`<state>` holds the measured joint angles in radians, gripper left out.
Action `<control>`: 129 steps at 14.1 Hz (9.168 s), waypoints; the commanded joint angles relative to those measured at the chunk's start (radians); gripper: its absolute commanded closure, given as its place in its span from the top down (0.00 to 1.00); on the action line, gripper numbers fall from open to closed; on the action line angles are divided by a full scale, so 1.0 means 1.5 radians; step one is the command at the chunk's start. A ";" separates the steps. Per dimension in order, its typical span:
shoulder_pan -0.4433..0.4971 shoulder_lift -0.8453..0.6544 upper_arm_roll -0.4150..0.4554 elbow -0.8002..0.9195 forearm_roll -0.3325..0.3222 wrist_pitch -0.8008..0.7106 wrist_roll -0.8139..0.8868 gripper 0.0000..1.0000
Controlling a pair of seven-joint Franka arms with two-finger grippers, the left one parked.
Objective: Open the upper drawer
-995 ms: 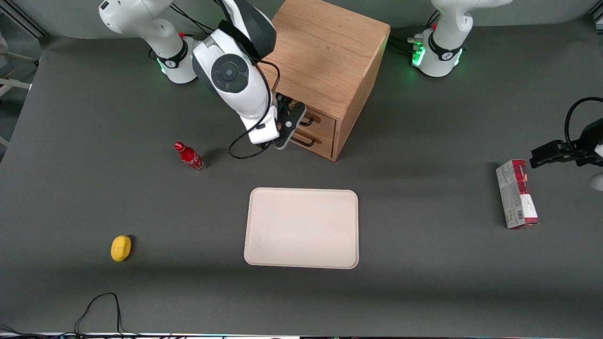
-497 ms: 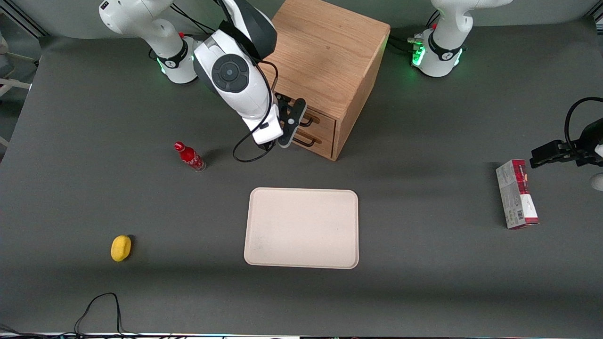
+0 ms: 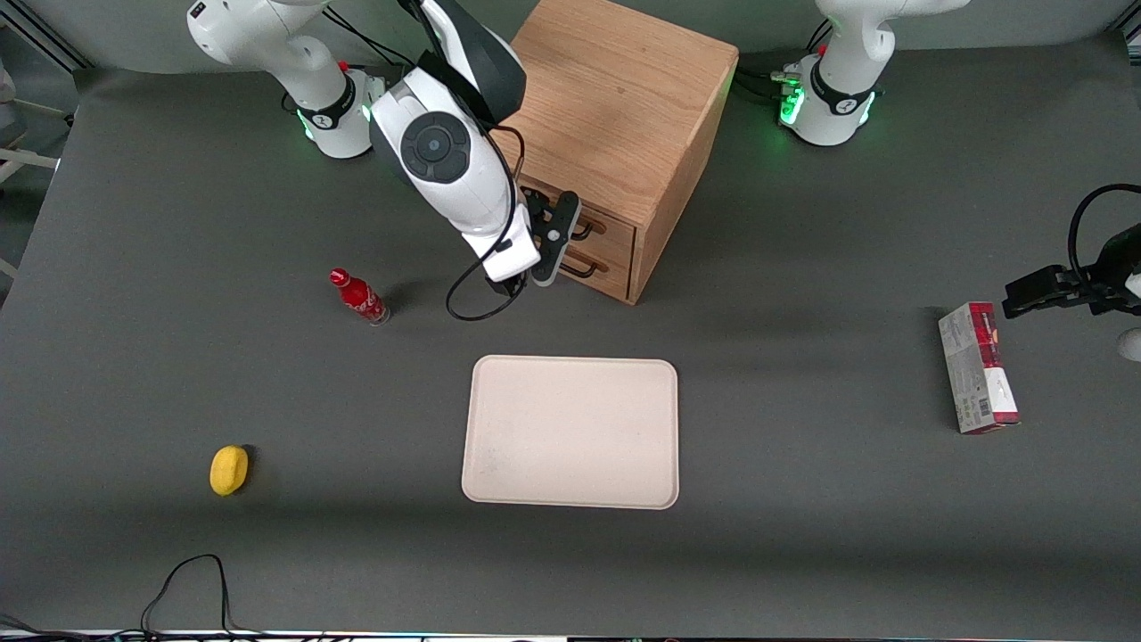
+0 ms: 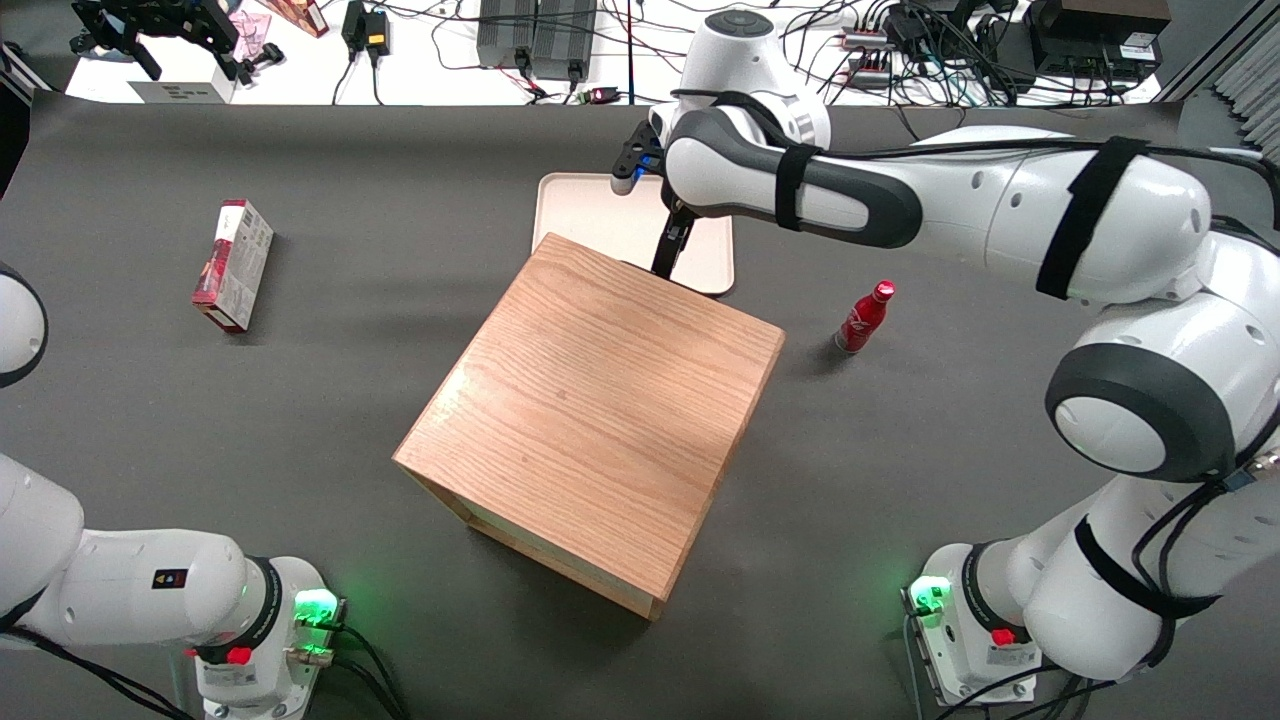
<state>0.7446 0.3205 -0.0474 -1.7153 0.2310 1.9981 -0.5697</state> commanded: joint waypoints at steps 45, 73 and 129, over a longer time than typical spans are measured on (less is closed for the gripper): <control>-0.002 0.019 -0.013 0.020 0.069 -0.066 0.018 1.00; -0.111 0.175 -0.089 0.259 0.016 -0.135 0.011 1.00; -0.451 -0.182 -0.054 0.086 -0.158 -0.230 0.328 1.00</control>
<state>0.0704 0.0661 -0.1352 -1.5785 0.0197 1.6673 -0.1054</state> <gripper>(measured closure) 0.000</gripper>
